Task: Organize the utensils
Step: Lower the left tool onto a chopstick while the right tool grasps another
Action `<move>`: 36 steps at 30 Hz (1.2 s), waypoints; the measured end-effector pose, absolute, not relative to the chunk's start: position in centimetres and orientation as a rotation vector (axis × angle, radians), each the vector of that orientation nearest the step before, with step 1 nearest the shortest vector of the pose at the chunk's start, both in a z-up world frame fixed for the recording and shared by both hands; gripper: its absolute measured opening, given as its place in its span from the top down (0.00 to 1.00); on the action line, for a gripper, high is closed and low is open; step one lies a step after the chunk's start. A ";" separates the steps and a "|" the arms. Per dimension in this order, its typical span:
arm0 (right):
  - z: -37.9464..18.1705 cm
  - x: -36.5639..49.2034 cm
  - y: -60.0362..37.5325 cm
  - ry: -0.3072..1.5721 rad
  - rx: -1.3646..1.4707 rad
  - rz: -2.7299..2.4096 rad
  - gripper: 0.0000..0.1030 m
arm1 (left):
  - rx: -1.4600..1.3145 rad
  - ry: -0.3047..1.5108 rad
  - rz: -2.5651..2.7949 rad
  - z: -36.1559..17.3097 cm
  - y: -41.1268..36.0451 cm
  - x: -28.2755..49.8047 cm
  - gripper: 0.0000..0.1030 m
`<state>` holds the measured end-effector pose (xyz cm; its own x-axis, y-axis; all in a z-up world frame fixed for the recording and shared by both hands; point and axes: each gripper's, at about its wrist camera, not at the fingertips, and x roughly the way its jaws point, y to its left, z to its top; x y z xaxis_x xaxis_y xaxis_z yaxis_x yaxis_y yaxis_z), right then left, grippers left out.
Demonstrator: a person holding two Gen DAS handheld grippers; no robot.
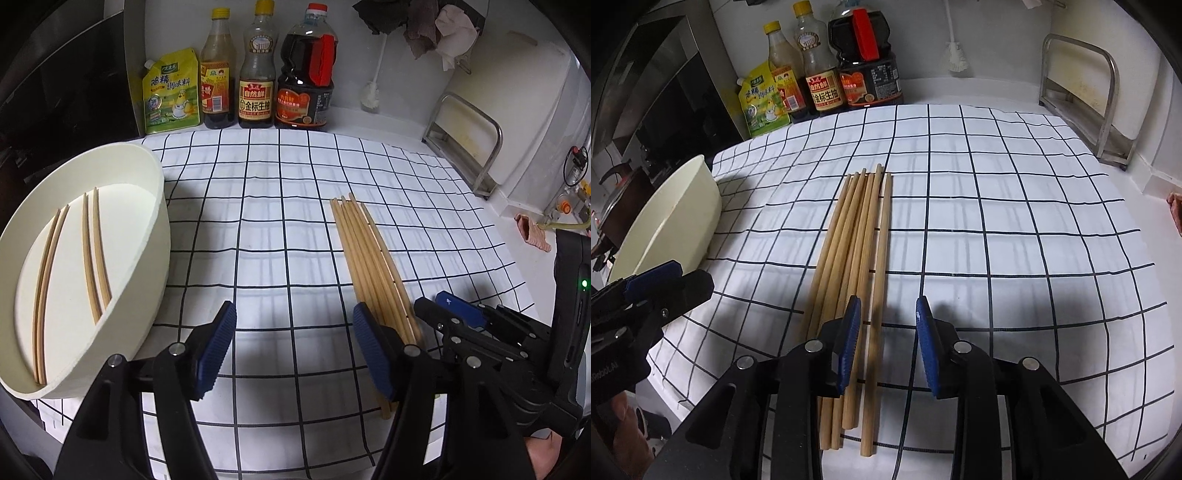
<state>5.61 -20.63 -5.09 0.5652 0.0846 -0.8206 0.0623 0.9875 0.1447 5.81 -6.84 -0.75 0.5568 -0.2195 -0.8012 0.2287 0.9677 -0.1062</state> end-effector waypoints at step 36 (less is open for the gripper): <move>-6.2 5.4 -24.4 0.974 0.117 -0.063 0.71 | 0.093 1.028 -0.249 -5.7 -11.4 7.4 0.27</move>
